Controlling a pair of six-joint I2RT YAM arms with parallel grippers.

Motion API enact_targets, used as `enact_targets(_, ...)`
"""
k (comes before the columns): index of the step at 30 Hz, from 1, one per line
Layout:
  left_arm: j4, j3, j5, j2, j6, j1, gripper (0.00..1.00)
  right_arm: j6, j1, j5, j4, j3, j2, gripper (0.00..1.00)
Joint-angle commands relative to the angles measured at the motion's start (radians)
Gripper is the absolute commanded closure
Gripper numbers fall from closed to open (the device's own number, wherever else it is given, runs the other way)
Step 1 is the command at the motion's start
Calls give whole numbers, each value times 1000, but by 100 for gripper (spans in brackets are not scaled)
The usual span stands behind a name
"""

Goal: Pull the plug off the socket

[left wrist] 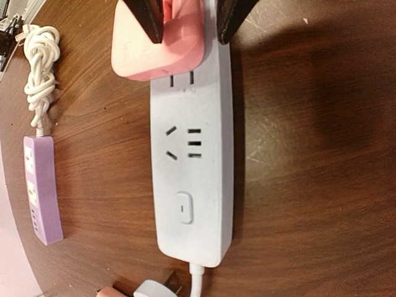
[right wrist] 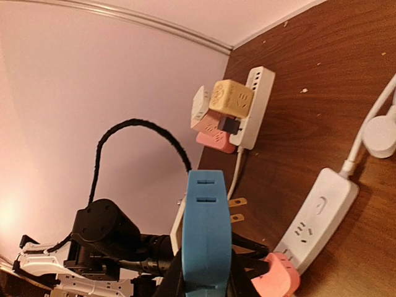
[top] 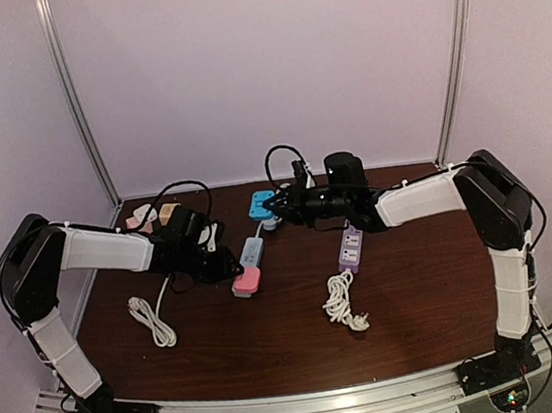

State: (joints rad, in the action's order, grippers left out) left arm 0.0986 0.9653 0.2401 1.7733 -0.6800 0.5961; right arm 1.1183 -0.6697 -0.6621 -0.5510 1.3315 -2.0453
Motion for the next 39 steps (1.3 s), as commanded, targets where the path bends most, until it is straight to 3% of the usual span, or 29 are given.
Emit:
enact_targets(1,214,28,-63,45,47,-14,69,-281,49,158,406,6,142,100)
enact_targets(6,251,129,-52,43,73,-15,64,-453,119,338,742,26,243,100)
enact_targets(10,277,189,-44,37,91,-15,61,-593,170,591,1064,99,267,100)
enact_targets(15,319,243,-49,31,117,-15,58,-692,196,901,1339,220,215,100)
enact_targets(18,345,272,-51,30,132,-14,58,-715,210,1025,1422,262,168,100)
enact_targets(24,369,284,-51,14,141,-15,58,-755,233,1127,1515,335,55,100)
enact_targets(34,376,284,-51,-1,141,-15,58,-793,252,1159,1533,370,-61,100)
enact_targets(39,374,282,-50,-3,138,-15,58,-796,253,1134,1513,359,-88,91)
